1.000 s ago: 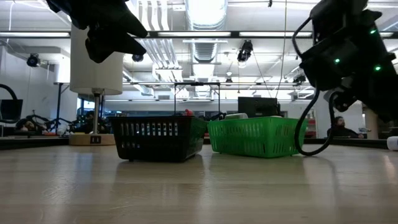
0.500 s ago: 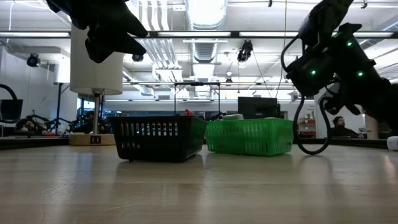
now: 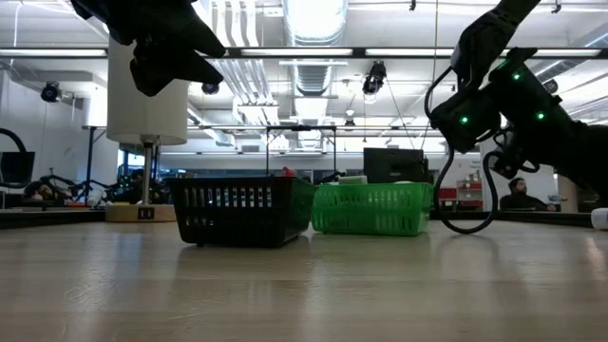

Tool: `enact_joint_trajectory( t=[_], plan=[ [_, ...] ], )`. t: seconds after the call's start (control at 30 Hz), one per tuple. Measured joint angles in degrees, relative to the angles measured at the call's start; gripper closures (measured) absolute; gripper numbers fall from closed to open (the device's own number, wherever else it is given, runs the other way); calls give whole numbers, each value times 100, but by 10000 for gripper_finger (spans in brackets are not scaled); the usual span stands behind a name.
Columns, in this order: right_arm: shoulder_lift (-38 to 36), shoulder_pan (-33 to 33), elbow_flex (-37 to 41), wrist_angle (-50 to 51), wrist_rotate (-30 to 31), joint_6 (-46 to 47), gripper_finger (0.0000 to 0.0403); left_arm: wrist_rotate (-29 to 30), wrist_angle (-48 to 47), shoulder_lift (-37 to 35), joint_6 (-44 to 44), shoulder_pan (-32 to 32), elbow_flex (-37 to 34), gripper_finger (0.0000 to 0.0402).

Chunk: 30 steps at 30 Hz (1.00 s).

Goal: Pick & Place Office items
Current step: Put the white black charger adapter into the green basket

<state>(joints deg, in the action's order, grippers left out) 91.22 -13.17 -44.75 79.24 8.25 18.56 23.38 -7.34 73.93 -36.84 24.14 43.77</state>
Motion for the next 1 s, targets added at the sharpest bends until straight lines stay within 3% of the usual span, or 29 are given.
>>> enact_joint_trajectory(
  t=[0.37,1.0],
  plan=[
    [2,-397,5,-29,1,-402,74,2,1,0,77,0,0,213],
    [2,-705,602,-311,-223,-438,77,2,-1,0,85,0,0,213]
  ],
)
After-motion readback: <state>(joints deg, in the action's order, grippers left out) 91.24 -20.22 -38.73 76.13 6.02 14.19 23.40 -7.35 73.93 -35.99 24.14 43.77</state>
